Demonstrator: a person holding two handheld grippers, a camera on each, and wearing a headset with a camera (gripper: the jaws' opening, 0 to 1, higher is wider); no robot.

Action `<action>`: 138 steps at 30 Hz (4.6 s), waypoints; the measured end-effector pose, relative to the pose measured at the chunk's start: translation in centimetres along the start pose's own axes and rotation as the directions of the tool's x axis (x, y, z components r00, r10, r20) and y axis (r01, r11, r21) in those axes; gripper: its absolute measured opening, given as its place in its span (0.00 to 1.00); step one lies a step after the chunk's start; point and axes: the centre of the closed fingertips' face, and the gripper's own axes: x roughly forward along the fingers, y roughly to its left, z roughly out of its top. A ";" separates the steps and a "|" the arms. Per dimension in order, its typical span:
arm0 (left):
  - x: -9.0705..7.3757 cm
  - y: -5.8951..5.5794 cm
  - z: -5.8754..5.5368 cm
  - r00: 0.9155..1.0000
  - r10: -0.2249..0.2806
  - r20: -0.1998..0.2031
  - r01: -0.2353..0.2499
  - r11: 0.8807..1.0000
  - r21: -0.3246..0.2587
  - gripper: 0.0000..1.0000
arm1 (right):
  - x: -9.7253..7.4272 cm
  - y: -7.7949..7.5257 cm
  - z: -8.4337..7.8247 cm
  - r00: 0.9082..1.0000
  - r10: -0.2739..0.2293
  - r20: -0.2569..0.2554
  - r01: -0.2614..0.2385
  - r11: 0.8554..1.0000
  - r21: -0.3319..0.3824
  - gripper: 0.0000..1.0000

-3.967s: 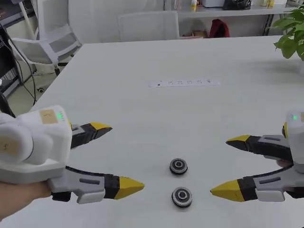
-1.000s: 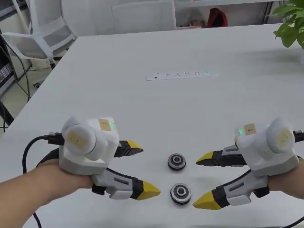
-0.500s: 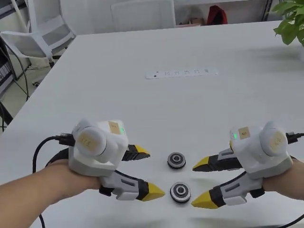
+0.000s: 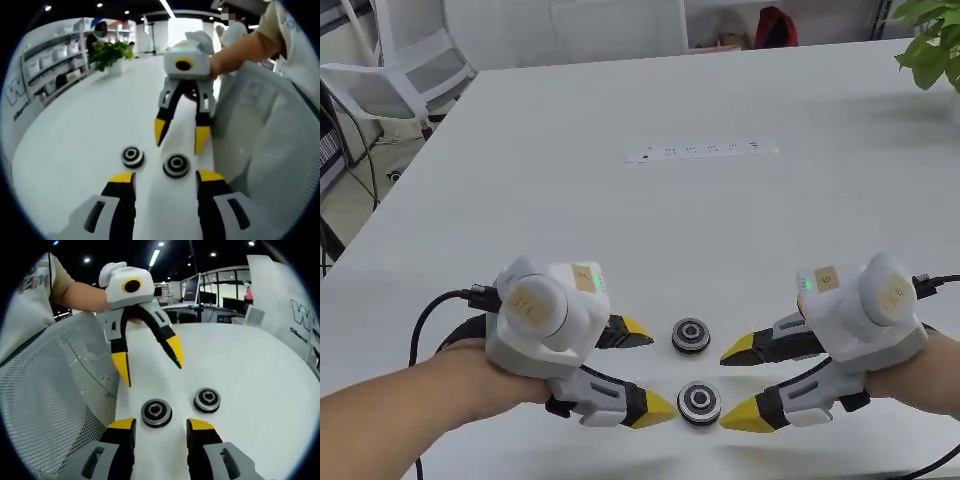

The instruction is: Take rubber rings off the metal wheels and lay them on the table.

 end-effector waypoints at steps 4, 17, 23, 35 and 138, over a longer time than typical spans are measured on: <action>0.5 -0.2 -0.1 1.000 -0.014 -0.010 0.014 1.000 0.008 0.46 | 0.2 0.1 -0.1 1.000 0.008 -0.010 -0.008 1.000 -0.015 0.35; 1.9 -1.3 -0.5 0.998 -0.054 -0.027 0.054 0.999 -0.001 0.37 | 0.5 0.3 -0.7 1.000 0.020 -0.021 -0.020 0.999 -0.025 0.31; 2.5 -1.7 -0.3 0.998 -0.067 -0.021 0.067 0.998 -0.003 0.33 | 0.5 0.3 -0.7 1.000 0.021 -0.015 -0.021 1.000 -0.018 0.32; 3.3 -2.0 -0.2 0.996 -0.081 -0.027 0.082 0.997 0.012 0.24 | 0.6 0.3 -0.8 0.999 0.027 -0.019 -0.027 0.999 -0.024 0.31; 4.3 -2.1 0.0 1.000 0.017 0.002 -0.017 0.996 0.082 0.13 | -0.2 -0.1 -1.2 0.998 0.005 0.064 -0.027 0.938 0.347 0.00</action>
